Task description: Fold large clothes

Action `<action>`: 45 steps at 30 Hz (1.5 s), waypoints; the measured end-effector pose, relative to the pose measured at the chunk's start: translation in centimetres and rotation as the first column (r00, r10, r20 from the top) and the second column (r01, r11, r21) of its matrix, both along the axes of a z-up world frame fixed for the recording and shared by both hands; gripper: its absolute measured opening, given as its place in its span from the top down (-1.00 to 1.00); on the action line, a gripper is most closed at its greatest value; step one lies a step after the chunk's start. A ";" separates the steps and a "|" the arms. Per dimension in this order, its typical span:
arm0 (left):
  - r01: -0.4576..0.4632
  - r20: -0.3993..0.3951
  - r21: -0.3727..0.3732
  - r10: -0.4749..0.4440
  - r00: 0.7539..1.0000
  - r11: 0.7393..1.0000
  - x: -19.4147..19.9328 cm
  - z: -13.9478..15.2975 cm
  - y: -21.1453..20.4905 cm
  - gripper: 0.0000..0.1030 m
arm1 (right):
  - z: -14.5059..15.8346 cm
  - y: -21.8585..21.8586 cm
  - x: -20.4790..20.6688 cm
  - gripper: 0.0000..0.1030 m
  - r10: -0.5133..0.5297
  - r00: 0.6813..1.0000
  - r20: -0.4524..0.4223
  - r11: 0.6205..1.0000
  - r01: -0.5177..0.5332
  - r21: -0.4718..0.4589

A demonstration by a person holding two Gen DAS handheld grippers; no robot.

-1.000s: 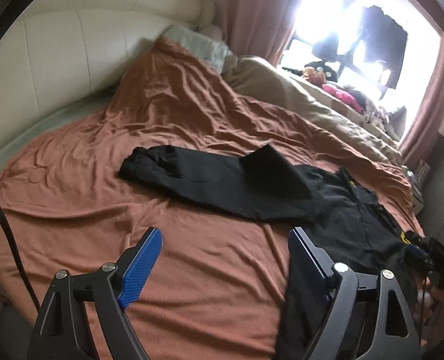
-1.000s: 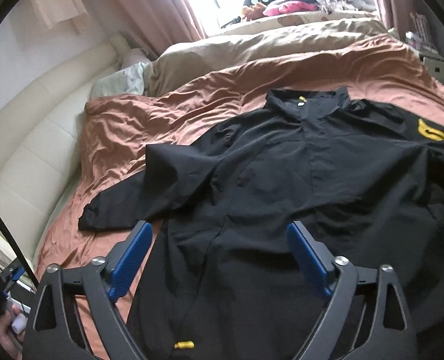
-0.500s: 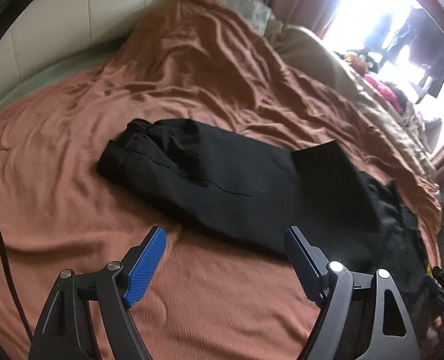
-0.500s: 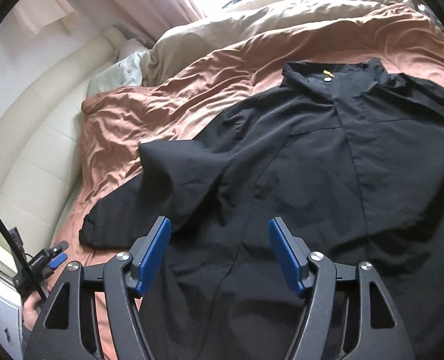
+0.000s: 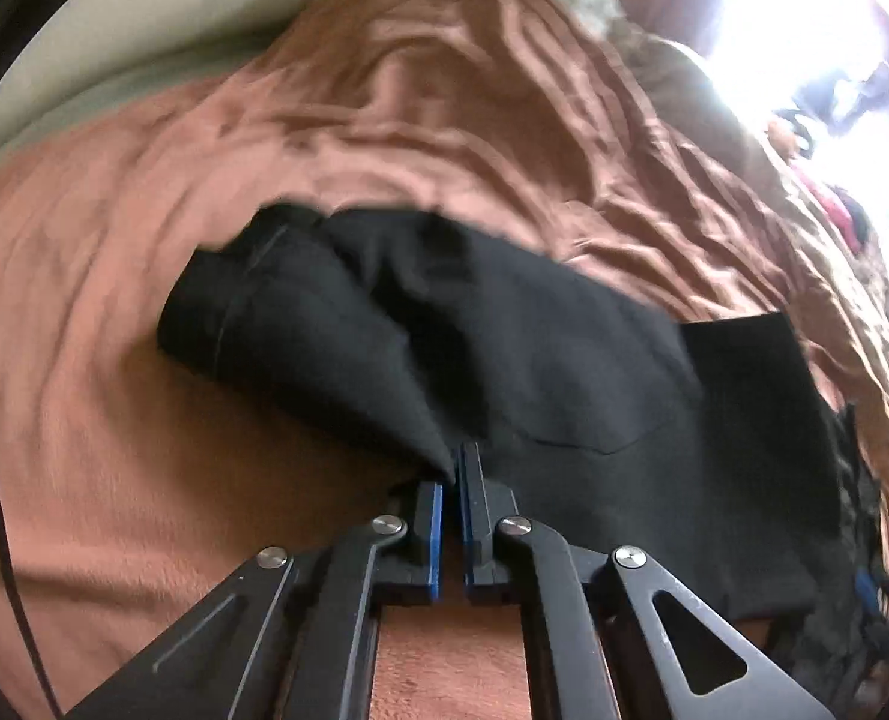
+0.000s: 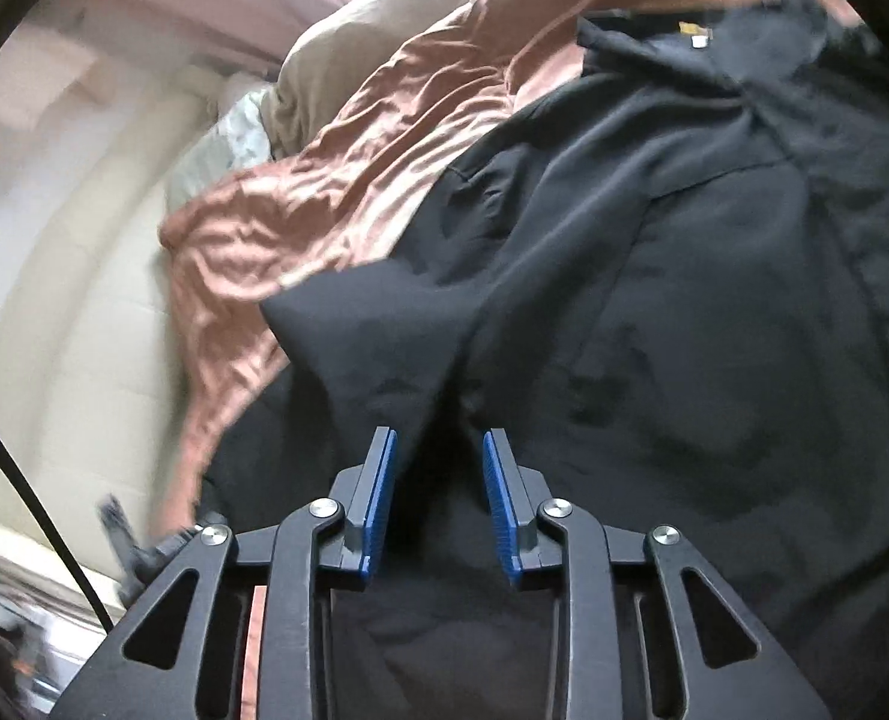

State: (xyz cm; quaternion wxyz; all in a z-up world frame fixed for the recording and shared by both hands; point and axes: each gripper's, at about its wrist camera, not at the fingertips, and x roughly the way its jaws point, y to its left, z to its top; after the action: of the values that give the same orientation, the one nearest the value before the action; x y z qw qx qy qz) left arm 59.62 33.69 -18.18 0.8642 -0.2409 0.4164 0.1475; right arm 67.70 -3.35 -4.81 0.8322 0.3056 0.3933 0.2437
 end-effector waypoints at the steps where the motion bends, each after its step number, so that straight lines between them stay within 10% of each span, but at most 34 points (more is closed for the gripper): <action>1: 0.008 0.018 0.014 -0.009 1.000 1.000 -0.1 0.8 0.0 0.93 | 0.0 -0.5 0.7 0.47 -0.020 1.000 0.002 0.999 0.019 0.029; 17: 0.106 0.247 0.168 -0.146 0.958 0.980 1.7 16.8 -4.3 0.98 | -5.1 3.5 7.1 0.59 -0.006 0.994 -0.108 0.989 0.021 0.144; 26: 0.275 0.401 0.207 -0.337 0.852 0.939 2.4 25.5 -14.7 0.98 | -1.5 -0.4 4.8 0.54 -0.042 0.989 -0.143 0.972 0.074 0.223; 29: 0.326 0.423 0.244 -0.402 0.812 0.914 2.7 27.3 -18.6 0.98 | 1.1 -1.6 3.1 -0.22 -0.089 0.993 -0.080 0.988 0.098 0.122; 45: 0.612 0.440 0.263 -0.657 0.612 0.746 3.4 30.3 -36.3 0.98 | 3.2 -13.7 -12.4 -0.24 -0.331 0.939 -0.093 0.921 0.343 0.182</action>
State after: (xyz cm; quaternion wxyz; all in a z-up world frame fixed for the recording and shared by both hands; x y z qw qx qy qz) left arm 63.06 -2.60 12.11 0.9467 -0.0699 0.2257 -0.2188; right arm 55.30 -17.07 -1.59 0.8154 0.4561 0.3337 0.1251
